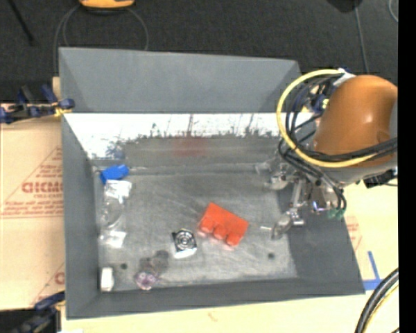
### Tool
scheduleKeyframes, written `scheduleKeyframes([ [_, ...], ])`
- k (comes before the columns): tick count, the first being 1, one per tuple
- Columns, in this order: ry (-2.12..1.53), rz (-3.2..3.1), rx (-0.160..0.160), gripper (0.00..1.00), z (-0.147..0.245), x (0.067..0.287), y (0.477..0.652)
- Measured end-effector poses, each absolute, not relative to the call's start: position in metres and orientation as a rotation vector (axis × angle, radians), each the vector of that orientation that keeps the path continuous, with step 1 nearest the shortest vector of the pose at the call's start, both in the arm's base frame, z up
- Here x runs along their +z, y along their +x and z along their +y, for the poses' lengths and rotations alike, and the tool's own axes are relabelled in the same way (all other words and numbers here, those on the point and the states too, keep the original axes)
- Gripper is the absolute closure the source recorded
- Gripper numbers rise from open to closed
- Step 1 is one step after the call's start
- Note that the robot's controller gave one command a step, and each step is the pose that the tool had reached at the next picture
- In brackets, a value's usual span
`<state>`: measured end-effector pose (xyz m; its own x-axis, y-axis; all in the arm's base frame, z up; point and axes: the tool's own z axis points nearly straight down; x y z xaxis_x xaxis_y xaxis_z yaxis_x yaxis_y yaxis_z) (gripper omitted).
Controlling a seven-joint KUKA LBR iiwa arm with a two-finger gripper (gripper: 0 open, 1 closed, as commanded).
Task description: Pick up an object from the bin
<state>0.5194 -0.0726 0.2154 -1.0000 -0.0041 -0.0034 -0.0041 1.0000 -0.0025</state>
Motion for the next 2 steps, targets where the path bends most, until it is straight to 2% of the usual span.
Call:
scheduleKeyframes([
  [1, -0.485, 3.085, -0.012, 0.00, -0.036, 0.099, 0.536],
  [2, -0.617, 3.066, -0.014, 0.00, 0.012, 0.078, 0.563],
])
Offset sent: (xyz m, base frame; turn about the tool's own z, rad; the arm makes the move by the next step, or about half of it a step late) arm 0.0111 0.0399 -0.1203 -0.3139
